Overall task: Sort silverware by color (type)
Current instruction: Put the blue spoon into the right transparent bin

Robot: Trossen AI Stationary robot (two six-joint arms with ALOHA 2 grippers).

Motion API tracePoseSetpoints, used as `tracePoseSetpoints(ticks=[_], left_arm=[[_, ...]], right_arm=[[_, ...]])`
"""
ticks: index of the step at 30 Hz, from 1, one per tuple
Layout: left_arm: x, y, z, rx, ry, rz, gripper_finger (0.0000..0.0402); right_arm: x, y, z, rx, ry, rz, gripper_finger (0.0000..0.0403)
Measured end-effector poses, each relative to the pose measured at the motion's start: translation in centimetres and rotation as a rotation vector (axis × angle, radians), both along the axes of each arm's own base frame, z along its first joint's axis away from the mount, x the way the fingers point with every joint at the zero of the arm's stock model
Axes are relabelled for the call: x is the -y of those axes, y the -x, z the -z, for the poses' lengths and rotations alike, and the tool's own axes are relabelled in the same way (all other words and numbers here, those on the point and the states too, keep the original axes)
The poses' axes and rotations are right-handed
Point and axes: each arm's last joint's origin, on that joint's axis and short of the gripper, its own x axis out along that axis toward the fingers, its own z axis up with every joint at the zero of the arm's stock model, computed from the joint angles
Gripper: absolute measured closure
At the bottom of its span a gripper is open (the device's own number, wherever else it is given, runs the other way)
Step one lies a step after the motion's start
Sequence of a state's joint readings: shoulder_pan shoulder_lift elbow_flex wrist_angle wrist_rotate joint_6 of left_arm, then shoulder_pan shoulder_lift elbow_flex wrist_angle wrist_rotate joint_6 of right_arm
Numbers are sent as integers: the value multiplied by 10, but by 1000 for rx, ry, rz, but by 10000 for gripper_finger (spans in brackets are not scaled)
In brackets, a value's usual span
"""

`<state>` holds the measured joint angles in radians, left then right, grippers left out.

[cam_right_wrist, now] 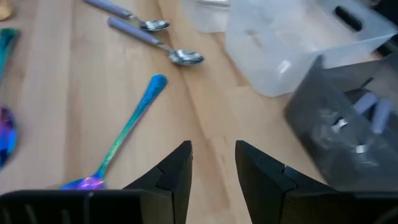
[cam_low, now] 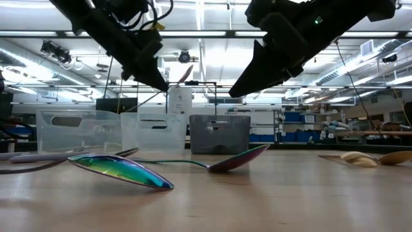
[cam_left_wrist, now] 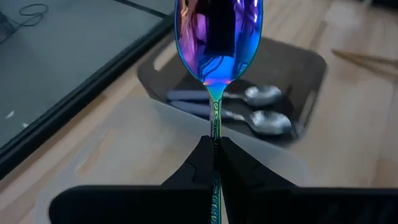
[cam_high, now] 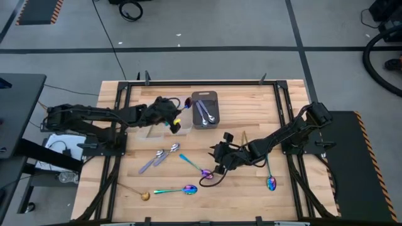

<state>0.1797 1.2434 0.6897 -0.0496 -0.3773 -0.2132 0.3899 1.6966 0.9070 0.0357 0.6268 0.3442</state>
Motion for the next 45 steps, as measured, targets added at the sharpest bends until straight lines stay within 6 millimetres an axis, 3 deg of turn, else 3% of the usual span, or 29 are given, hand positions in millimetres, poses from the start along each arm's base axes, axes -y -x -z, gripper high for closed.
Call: tracePoseSetpoints(ticks=[7,22,29,38,45], left_arm=[[-12,2,3,91,30,-8,386],[-30,0,-11,249,-10,-72,386],[-20,7,13,218,110,-104,386],[-7,11,26,124,192,-109,385],[-12,19,35,89,323,-236,385]], right_arm=[[-6,0,-1,14,-26,-33,271],[-27,9,-2,66,-38,-15,271],[-32,12,-2,71,-34,-21,271],[-33,12,-2,72,-37,-21,271],[-33,12,-2,71,-37,-23,271]])
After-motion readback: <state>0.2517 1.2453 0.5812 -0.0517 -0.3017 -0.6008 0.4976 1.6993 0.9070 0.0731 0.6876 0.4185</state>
